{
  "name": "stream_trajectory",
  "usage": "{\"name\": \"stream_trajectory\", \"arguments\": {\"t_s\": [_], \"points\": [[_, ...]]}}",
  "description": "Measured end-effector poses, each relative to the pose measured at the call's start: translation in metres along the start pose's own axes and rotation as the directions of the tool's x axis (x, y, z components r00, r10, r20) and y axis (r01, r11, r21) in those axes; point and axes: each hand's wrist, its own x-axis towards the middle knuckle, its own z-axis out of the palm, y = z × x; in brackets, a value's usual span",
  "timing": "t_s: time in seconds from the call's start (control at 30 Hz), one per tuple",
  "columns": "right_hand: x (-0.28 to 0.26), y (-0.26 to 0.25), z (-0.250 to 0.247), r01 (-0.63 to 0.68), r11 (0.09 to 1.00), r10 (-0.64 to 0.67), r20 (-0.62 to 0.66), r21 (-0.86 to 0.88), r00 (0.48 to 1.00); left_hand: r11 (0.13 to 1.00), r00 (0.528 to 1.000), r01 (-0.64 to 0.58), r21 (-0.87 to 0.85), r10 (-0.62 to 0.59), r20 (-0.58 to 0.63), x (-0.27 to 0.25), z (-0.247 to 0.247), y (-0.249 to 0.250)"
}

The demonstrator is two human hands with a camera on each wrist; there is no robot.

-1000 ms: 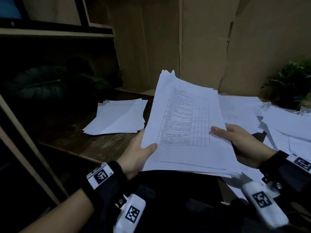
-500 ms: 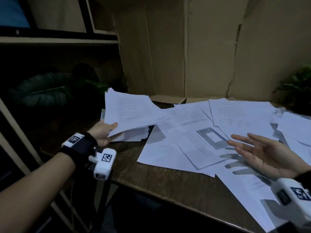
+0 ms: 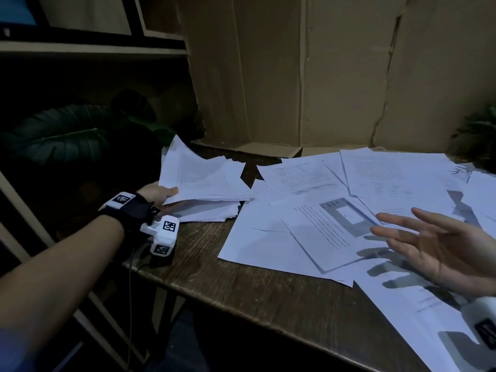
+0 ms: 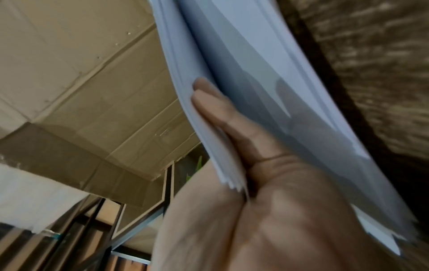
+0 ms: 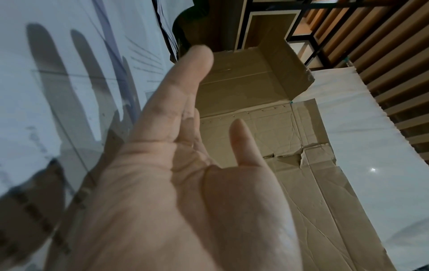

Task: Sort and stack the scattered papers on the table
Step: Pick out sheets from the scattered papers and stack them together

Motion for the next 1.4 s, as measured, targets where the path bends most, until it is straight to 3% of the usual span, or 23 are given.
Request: {"name": "stream_trajectory", "arguments": {"t_s": [0.17,0.3,0.37,0.47,0.53,0.6,0.67,0.77,0.83,0.9,1.03,1.2,1.4], "points": [[0.002,0.005,0.000,0.029,0.999,-0.028,0.016,-0.019,0.999,0.976,0.993,0.104,0.191,-0.091,-0.073,0.019,-0.003,-0.003],[0.004,-0.003,0.006,0.062,0.998,-0.061,0.057,-0.010,0.996,0.925,0.995,0.075,0.373,-0.045,-0.089,0.055,-0.010,-0.012],[0.000,-0.006,0.005,0.104,0.994,-0.104,-0.001,-0.013,0.995,0.844,0.993,0.066,0.533,-0.006,-0.114,0.022,-0.007,0.008],[0.003,-0.015,0.018,0.099,0.979,-0.093,-0.041,0.180,0.995,0.725,0.988,-0.014,0.689,0.116,-0.102,-0.017,0.003,0.040],[0.005,-0.018,0.028,0.122,0.969,-0.076,-0.213,0.213,0.974,0.730,0.970,-0.165,0.663,0.240,-0.023,-0.035,0.017,0.059],[-0.005,-0.022,0.035,0.035,0.984,0.009,-0.247,0.172,0.969,0.751,0.944,-0.328,0.573,0.282,0.171,-0.057,0.042,0.075],[-0.007,-0.023,0.036,-0.031,0.987,0.080,-0.318,0.158,0.945,0.744,0.894,-0.421,0.519,0.243,0.377,-0.082,0.073,0.088],[-0.011,-0.025,0.038,-0.084,0.978,0.150,-0.363,0.191,0.920,0.684,0.835,-0.487,0.543,0.181,0.520,-0.103,0.122,0.106],[-0.015,-0.025,0.041,-0.081,0.969,0.163,-0.357,0.235,0.920,0.601,0.820,-0.540,0.589,0.220,0.528,-0.106,0.148,0.118],[-0.016,-0.024,0.040,-0.085,0.961,0.176,-0.345,0.265,0.922,0.576,0.841,-0.521,0.630,0.222,0.493,-0.099,0.165,0.125],[-0.017,-0.023,0.038,-0.101,0.954,0.191,-0.314,0.282,0.930,0.665,0.876,-0.448,0.597,0.194,0.442,-0.074,0.182,0.126],[-0.015,-0.023,0.042,-0.113,0.954,0.207,-0.337,0.278,0.918,0.711,0.885,-0.445,0.545,0.257,0.387,-0.070,0.191,0.135],[-0.017,-0.023,0.046,-0.105,0.957,0.212,-0.403,0.271,0.890,0.694,0.874,-0.464,0.551,0.257,0.411,-0.079,0.187,0.136]]}}
